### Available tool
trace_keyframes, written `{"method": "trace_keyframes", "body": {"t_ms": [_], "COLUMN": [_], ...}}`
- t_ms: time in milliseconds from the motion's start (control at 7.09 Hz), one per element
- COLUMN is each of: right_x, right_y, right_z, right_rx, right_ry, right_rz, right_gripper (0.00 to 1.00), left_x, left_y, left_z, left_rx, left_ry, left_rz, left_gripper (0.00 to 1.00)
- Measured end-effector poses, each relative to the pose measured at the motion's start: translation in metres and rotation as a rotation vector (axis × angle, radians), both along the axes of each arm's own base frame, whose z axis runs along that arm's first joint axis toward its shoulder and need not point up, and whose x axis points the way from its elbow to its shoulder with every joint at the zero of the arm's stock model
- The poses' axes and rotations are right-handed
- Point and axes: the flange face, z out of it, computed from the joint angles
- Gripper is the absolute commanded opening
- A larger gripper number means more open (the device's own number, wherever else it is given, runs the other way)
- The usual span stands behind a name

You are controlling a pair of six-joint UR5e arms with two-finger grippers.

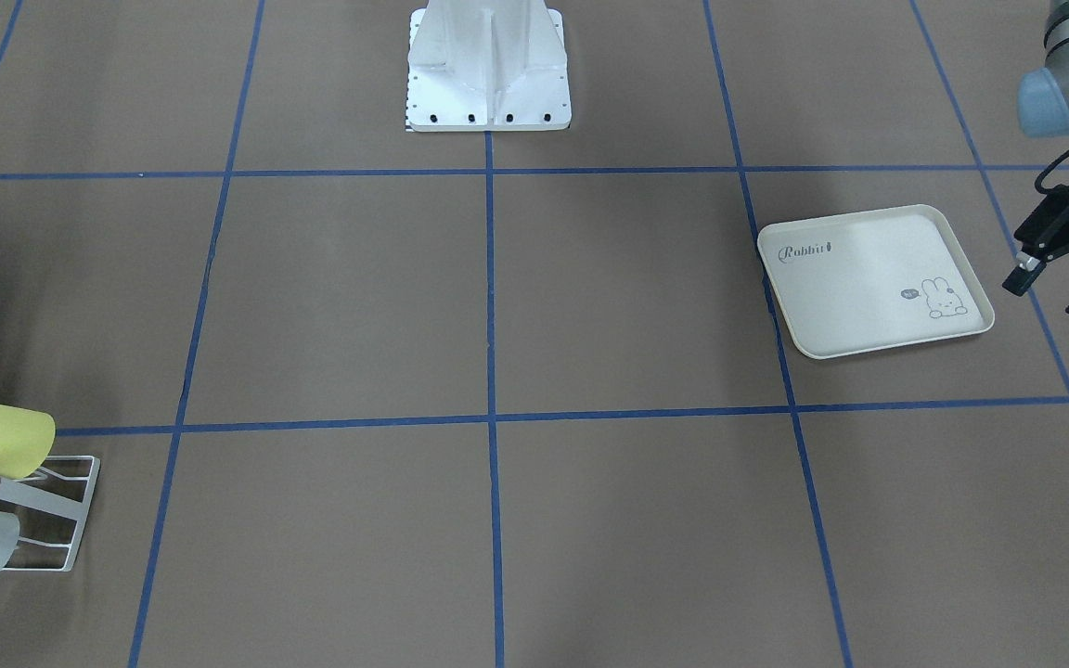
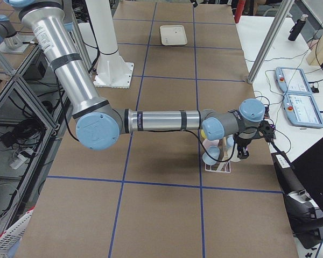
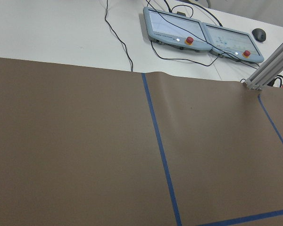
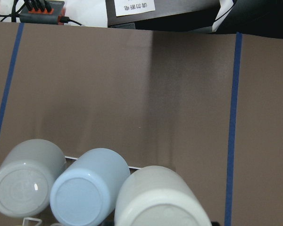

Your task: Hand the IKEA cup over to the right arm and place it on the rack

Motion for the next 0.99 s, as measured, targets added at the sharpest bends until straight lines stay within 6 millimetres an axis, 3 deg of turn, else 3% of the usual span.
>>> {"method": "trace_keyframes", "body": {"t_ms": [141,282,988], "right_x": [-0.004,-0.006,-0.018], "right_y": [-0.001,-0.001,-0.004], "right_z": [0.0,0.001,0.0], "right_rx": [0.002,0.002,-0.002], "right_ry": [0.01,0.018,0.032], "right_rz": [-0.002,-0.003,-0.012], "right_gripper": [0.28,0.99,1.0], "left_x": [0.0,0.0,0.001], "left_y": [0.0,0.0,0.0], "left_z": [0.0,0.0,0.0], "left_rx": [0.0,0.0,0.0], "left_ry": [0.0,0.0,0.0], "left_rz": [0.0,0.0,0.002], "left_gripper": [1.0,1.0,1.0]}}
